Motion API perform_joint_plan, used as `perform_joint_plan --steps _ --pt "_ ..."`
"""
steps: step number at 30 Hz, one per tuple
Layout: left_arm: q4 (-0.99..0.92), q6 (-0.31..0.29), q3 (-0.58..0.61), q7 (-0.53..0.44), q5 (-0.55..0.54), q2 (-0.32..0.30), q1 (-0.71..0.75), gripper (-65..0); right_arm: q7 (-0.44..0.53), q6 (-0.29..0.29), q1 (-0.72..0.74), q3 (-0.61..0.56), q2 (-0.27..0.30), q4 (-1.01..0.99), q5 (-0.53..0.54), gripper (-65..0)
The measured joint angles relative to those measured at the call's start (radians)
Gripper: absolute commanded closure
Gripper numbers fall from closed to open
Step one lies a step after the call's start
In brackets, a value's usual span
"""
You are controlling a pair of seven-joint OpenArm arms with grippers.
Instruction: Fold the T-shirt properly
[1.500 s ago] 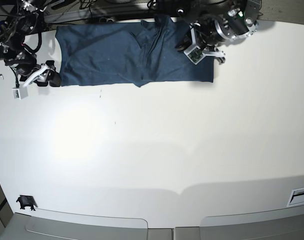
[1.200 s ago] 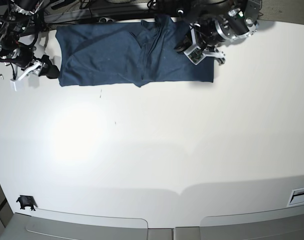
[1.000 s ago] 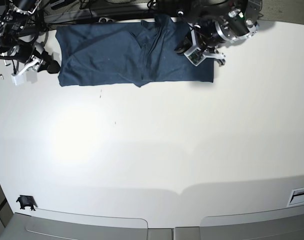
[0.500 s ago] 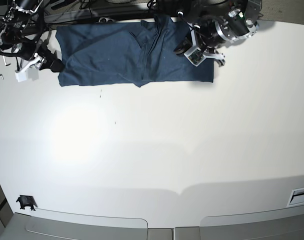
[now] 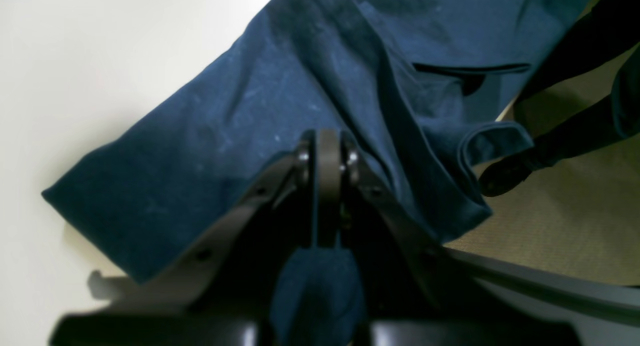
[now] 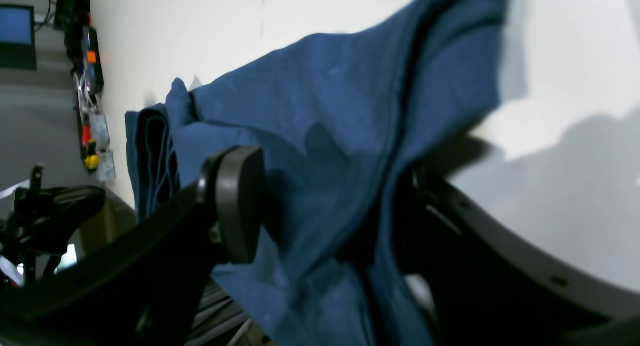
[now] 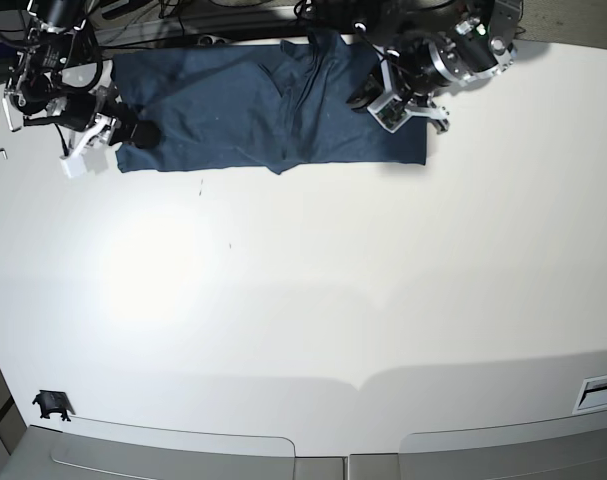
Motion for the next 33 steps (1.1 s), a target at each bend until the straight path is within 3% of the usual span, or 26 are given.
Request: perform_joint_plan --steps 2,10,11,15,19,25,27,33 --pt "0.000 0.000 0.000 0.000 0.000 0.000 0.000 0.0 0.000 0.000 0.000 -0.009 0.000 0.000 0.003 -29.9" --pt "0.000 0.000 0.000 0.000 0.000 0.000 0.000 0.0 -0.008 -0.001 -0.006 -0.013 -0.004 -0.002 -0.030 -1.3" --pt "0.000 0.000 0.000 0.000 0.000 0.000 0.000 0.0 -0.012 -0.002 -0.005 -0.013 -0.003 -0.002 -0.031 0.0" --pt "0.000 0.000 0.000 0.001 0.000 -0.037 0.000 0.0 -0.026 -0.004 0.008 -0.013 -0.004 -0.003 -0.034 0.0" --pt "0.007 0.134 -0.003 0.003 0.000 -0.092 0.000 0.0 -0.029 -0.004 0.031 -0.014 -0.004 -0.004 -0.031 0.0" --pt "0.007 0.159 -0.129 0.050 -0.001 -0.111 0.023 0.0 -0.029 0.013 0.041 -0.014 -0.006 0.016 0.239 0.0" --pt "0.007 0.172 -0.192 0.045 -0.008 -0.111 0.037 0.0 -0.026 0.015 0.041 -0.014 -0.011 0.036 0.243 0.0" --pt "-0.010 0.195 -0.317 0.045 -0.008 -0.111 0.106 0.0 -0.034 0.014 0.030 -0.014 -0.118 0.148 0.227 0.0"
